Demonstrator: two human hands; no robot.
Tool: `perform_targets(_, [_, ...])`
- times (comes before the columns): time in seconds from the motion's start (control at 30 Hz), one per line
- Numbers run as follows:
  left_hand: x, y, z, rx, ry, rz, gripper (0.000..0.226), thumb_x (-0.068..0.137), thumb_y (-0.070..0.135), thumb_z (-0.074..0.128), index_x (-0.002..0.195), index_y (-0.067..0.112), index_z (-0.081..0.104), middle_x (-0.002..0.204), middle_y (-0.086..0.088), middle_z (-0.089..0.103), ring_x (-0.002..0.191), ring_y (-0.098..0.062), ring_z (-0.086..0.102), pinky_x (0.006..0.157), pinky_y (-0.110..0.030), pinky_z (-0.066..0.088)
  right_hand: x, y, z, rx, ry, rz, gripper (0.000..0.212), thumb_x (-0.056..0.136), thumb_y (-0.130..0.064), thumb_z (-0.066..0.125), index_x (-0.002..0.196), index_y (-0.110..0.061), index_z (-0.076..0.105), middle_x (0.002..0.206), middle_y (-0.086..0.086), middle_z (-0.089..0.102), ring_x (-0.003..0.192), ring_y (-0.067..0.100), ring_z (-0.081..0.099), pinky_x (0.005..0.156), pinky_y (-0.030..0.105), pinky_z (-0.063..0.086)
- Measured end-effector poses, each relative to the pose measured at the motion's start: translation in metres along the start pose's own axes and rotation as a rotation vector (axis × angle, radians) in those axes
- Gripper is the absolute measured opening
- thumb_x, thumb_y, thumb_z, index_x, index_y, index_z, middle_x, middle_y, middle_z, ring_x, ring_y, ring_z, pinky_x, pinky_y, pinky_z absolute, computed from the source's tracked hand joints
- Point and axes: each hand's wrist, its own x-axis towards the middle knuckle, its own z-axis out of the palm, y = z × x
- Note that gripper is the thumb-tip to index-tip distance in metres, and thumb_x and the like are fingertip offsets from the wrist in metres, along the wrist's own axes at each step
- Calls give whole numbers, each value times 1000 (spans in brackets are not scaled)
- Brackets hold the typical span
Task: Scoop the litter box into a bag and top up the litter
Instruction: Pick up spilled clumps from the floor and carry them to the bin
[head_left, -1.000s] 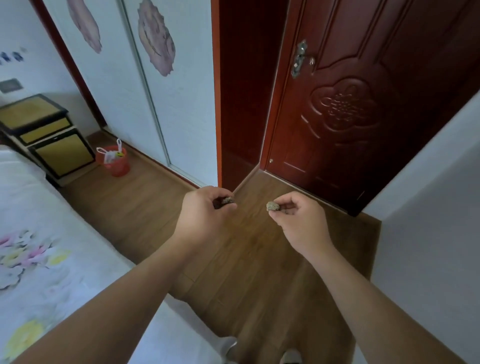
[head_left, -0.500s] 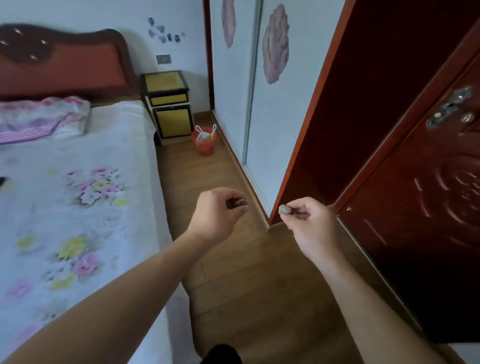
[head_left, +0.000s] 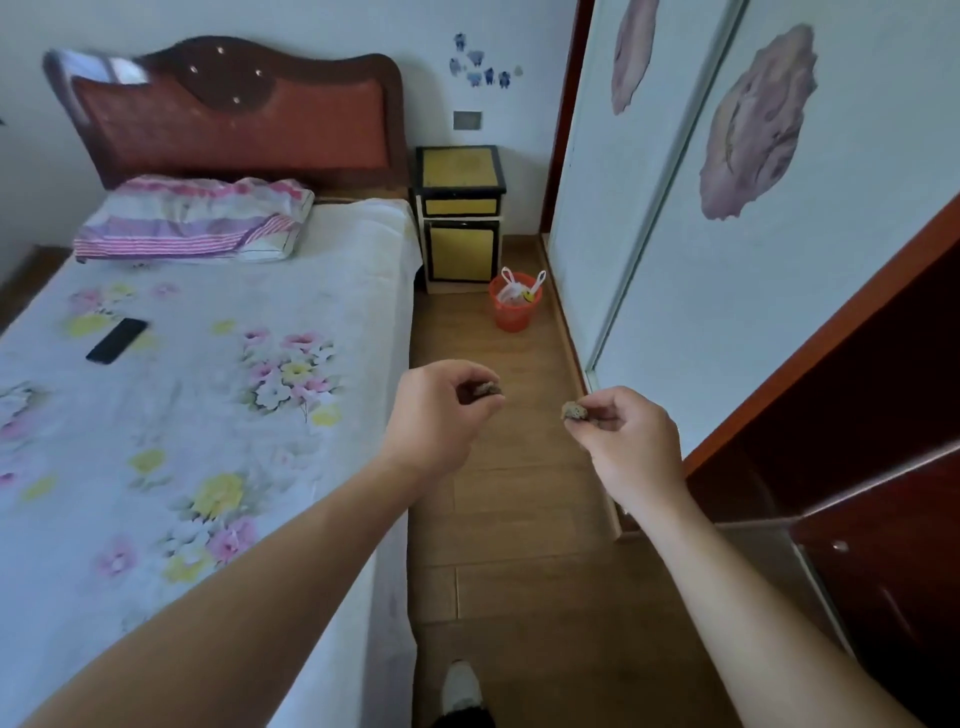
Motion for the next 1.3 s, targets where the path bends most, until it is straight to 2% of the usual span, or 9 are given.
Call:
perform_targets(0.13, [69, -3, 5, 0, -32, 8, 11, 81, 23, 78, 92, 23, 75, 87, 12, 70, 82, -2, 65, 74, -15, 52, 65, -7, 10, 10, 13, -8, 12, 84, -20, 77, 89, -28, 69, 86, -15, 69, 84, 1, 64, 70, 12, 47])
perform_targets(0.43, [220, -8, 44, 18, -55, -27, 11, 82, 25, 78, 92, 23, 75, 85, 13, 70, 79, -1, 65, 67, -14, 54, 228, 6, 18, 52, 64, 3, 12, 81, -17, 78, 84, -26, 71, 81, -14, 70, 77, -2, 65, 66, 5, 45])
perform_targets(0.63, [323, -8, 78, 21, -10, -120, 10, 83, 24, 76, 93, 26, 74, 85, 16, 67, 79, -1, 63, 63, -7, 49, 354, 15, 27, 54, -8, 0, 12, 82, -18, 78, 84, -27, 70, 82, -14, 70, 77, -1, 64, 67, 8, 47])
perform_targets(0.73, [369, -12, 87, 28, 0, -151, 9, 84, 24, 75, 92, 28, 72, 84, 18, 66, 78, 2, 62, 64, -5, 48, 412, 12, 38, 27, -49, -16, 10, 83, -19, 77, 89, -24, 71, 85, -12, 70, 81, 1, 65, 71, 14, 49])
perform_targets(0.87, [428, -26, 85, 31, 11, -178, 14, 85, 24, 75, 98, 26, 73, 87, 15, 66, 82, 0, 62, 75, -15, 52, 477, 5, 61, 16, -106, -35, 12, 83, -19, 78, 93, -20, 72, 86, -9, 71, 82, 3, 66, 71, 16, 50])
perform_targets(0.93, [461, -37, 80, 37, 27, -173, 15, 84, 24, 75, 99, 24, 73, 86, 16, 66, 81, 2, 62, 75, -15, 53, 508, 2, 75, 7, -127, -36, 12, 82, -18, 79, 93, -20, 73, 85, -9, 71, 81, 4, 66, 72, 18, 51])
perform_targets(1.03, [516, -56, 75, 40, 34, -149, 14, 84, 22, 75, 99, 22, 74, 85, 15, 67, 81, 2, 62, 75, -15, 52, 556, -3, 100, -9, -127, -37, 14, 82, -18, 79, 88, -27, 71, 84, -12, 70, 80, 2, 66, 73, 19, 52])
perform_targets(1.13, [574, -75, 73, 61, 14, -104, 14, 86, 22, 74, 99, 22, 74, 83, 19, 61, 79, 7, 58, 72, -9, 47, 602, -9, 125, -17, -106, -29, 24, 82, -17, 78, 81, -37, 65, 83, -15, 70, 80, 0, 66, 72, 17, 51])
perform_targets(1.3, [666, -98, 75, 76, -68, -63, 17, 86, 24, 73, 103, 25, 73, 86, 21, 61, 82, 9, 57, 77, -11, 49, 675, -13, 151, -45, -39, 53, 12, 83, -20, 78, 92, -25, 71, 87, -11, 71, 83, 3, 66, 73, 19, 52])
